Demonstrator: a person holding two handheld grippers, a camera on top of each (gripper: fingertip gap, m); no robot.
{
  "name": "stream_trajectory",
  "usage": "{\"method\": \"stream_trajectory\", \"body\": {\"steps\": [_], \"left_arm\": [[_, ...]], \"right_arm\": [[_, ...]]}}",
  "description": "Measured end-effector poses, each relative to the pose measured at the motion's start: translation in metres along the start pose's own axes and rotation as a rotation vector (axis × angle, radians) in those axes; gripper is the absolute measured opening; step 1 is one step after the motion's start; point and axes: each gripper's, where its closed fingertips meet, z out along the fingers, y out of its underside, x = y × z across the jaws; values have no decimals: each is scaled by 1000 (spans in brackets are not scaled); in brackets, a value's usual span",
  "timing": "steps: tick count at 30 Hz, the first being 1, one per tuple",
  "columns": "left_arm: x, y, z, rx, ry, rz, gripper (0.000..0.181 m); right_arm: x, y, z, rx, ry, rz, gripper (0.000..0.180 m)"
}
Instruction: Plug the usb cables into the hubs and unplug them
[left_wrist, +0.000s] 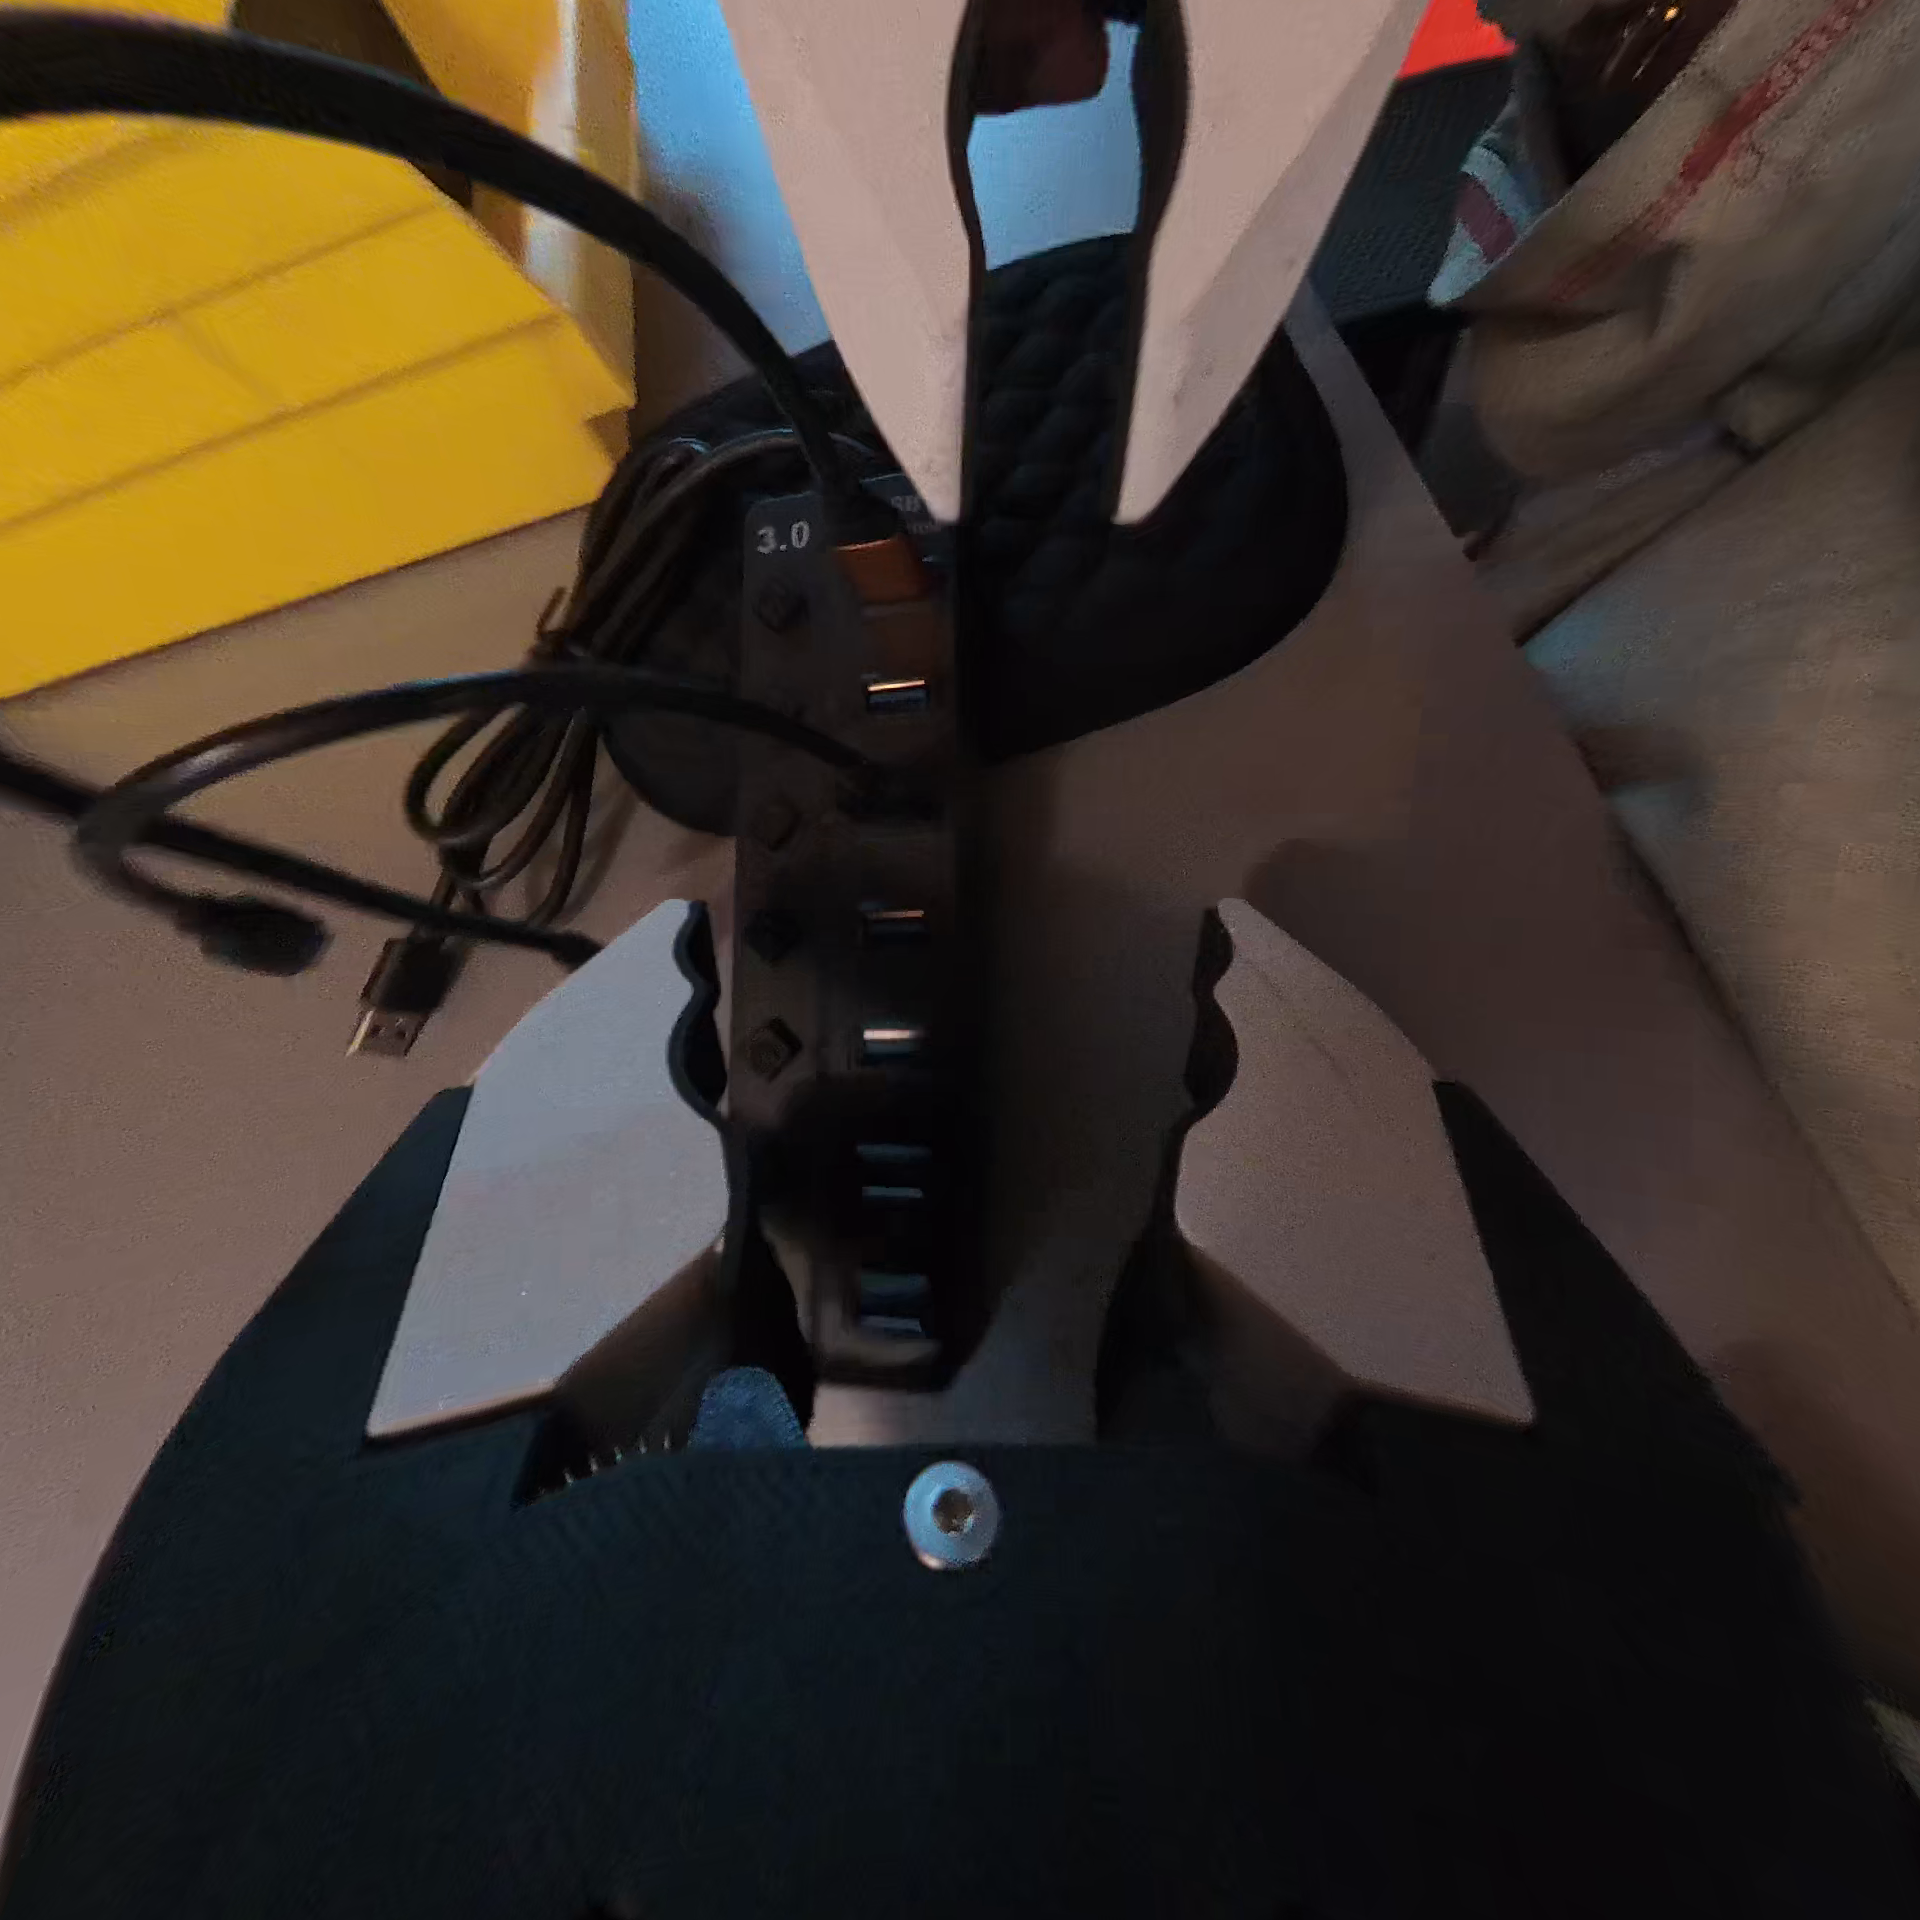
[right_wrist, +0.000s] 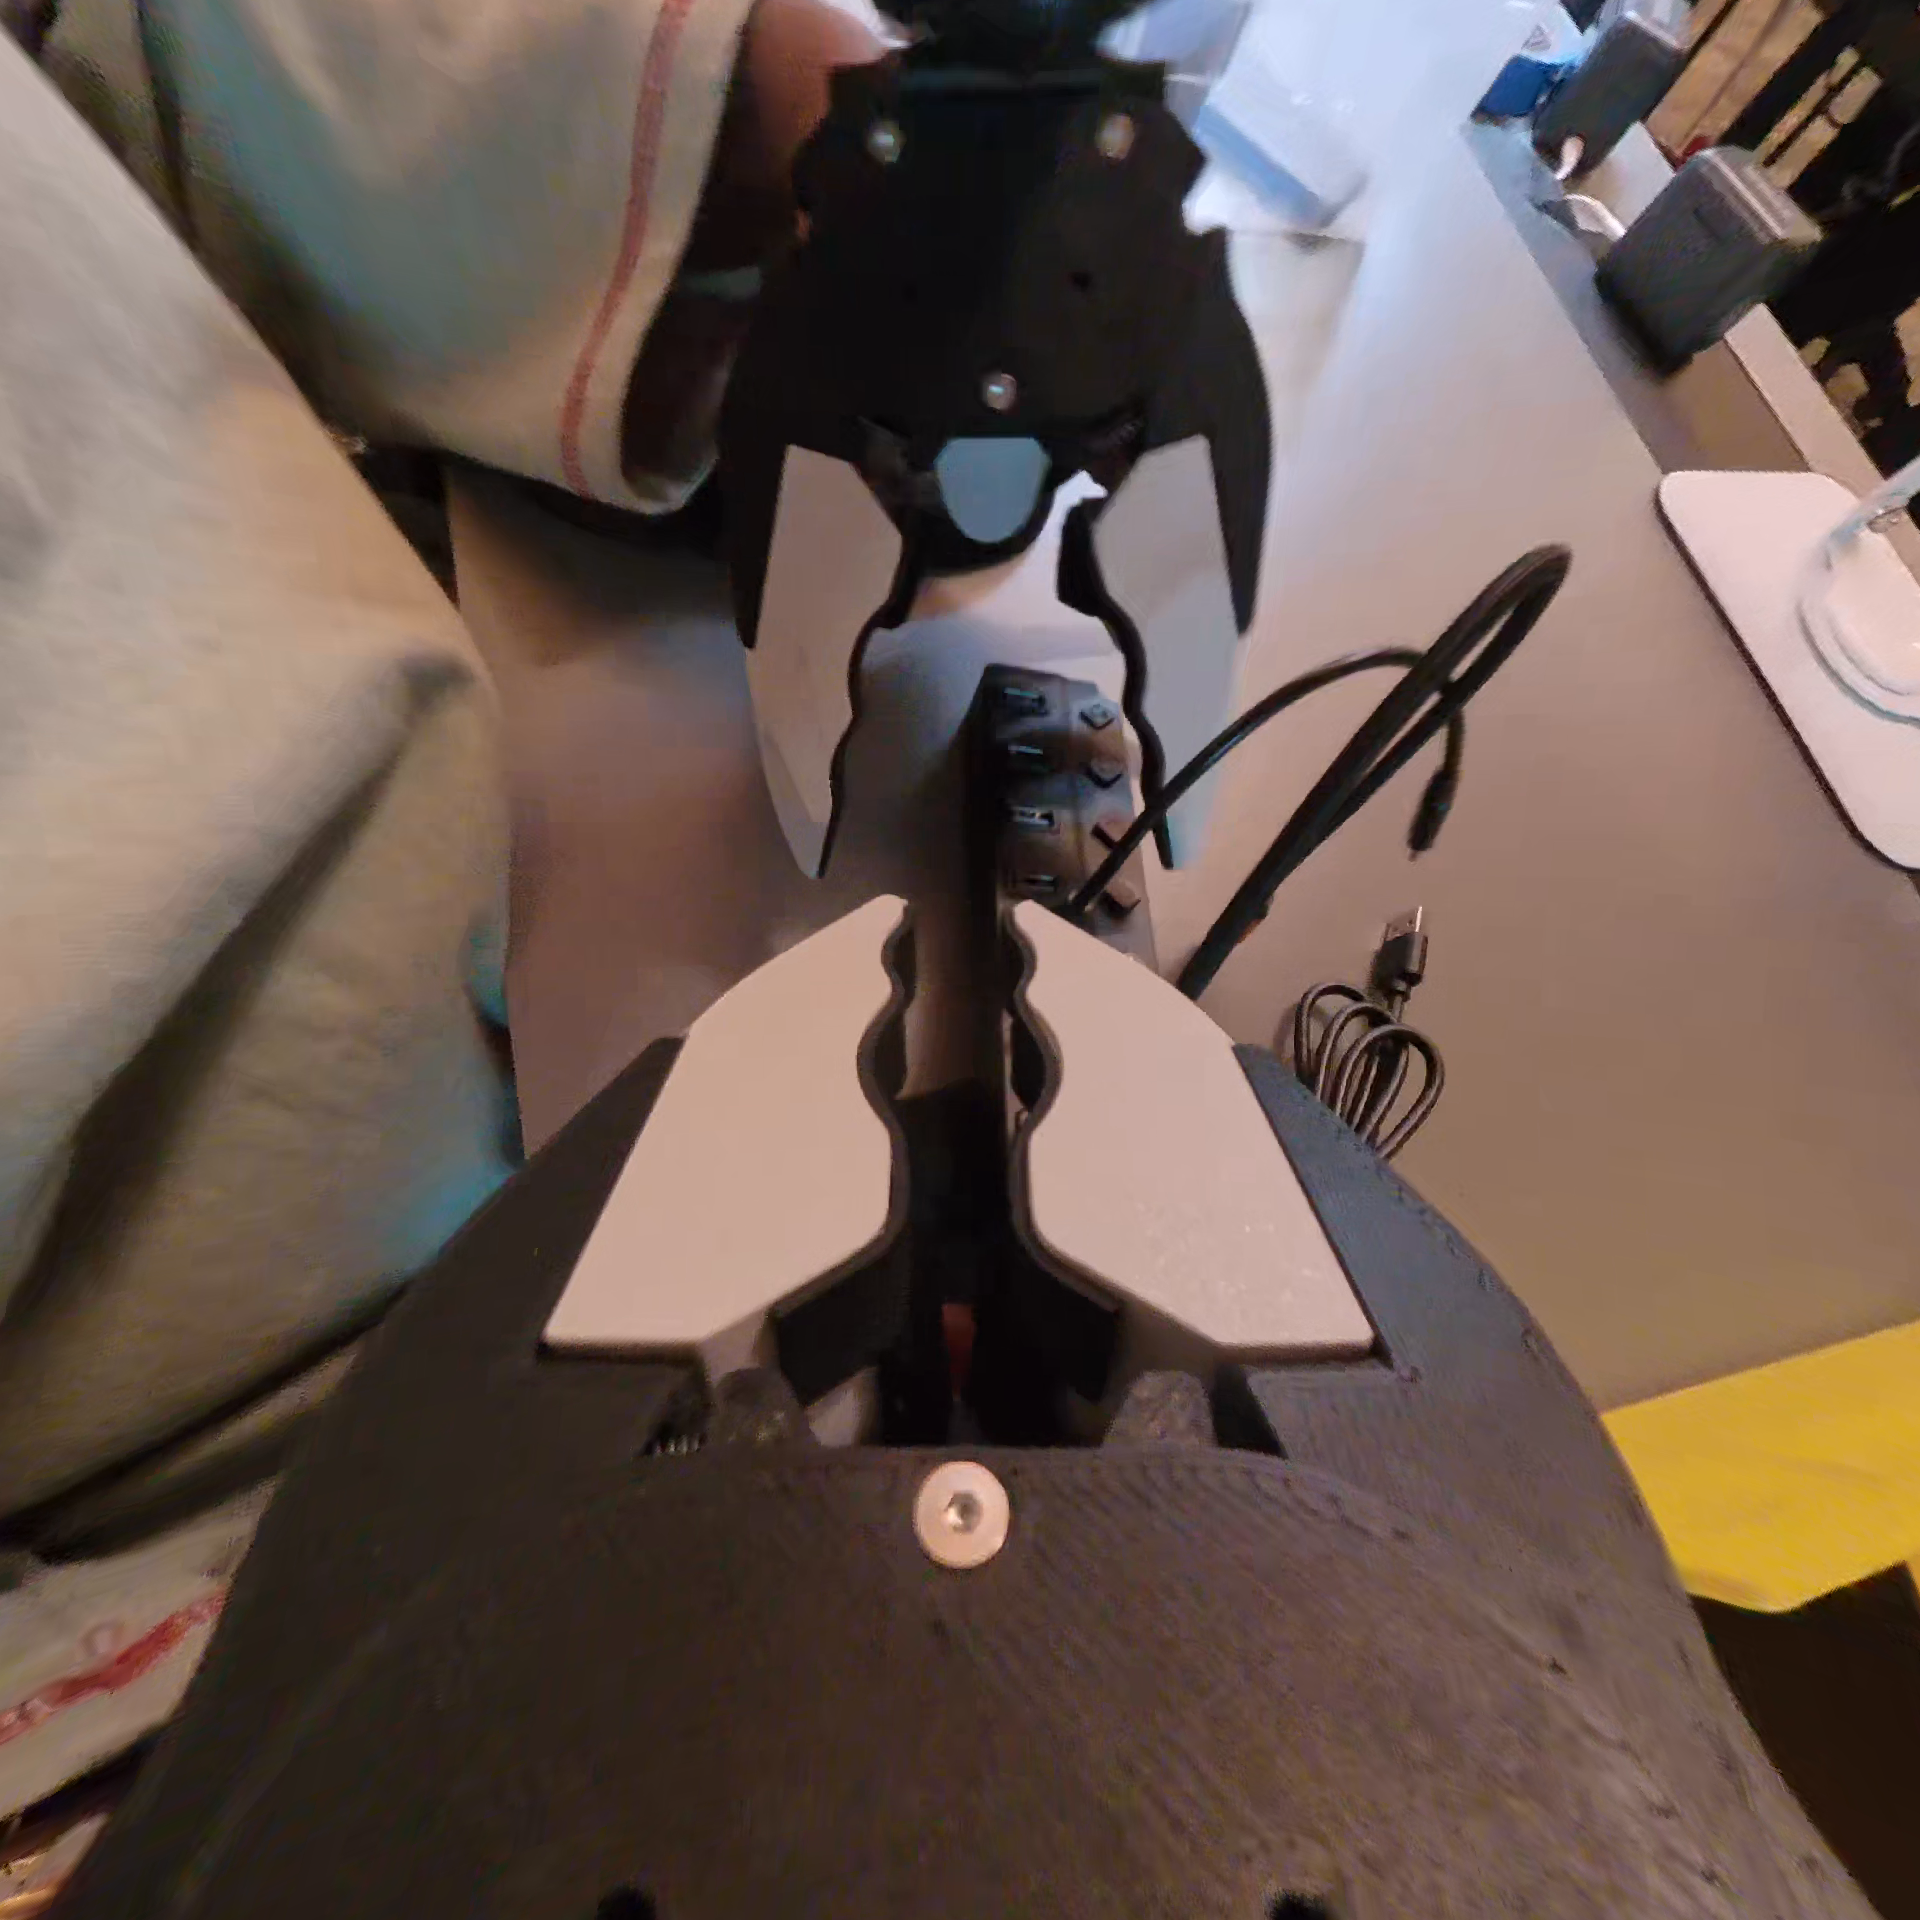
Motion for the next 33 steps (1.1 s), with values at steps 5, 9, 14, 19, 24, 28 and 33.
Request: {"method": "stream_trajectory", "body": {"steps": [5, 9, 14, 19, 24, 28, 33], "left_arm": [[-24, -6, -42, 186, -327, -73, 84], [-34, -17, -96, 469, -604, -141, 79], [-42, -16, -122, 609, -650, -192, 66], [-35, -19, -113, 594, -627, -128, 65], [-32, -19, -110, 579, -618, -104, 64], [-34, -17, -112, 576, -635, -106, 63], [-34, -17, -112, 576, -640, -109, 62]], "right_arm": [[20, 7, 25, -201, 169, 146, 12], [23, 17, 36, -350, 246, 194, 15], [34, 16, 25, -373, 348, 252, 12], [46, 13, 35, -352, 378, 273, 10], [39, 16, 43, -374, 301, 284, 4], [37, 17, 43, -411, 307, 248, 4], [37, 19, 44, -425, 287, 219, 4]]}}
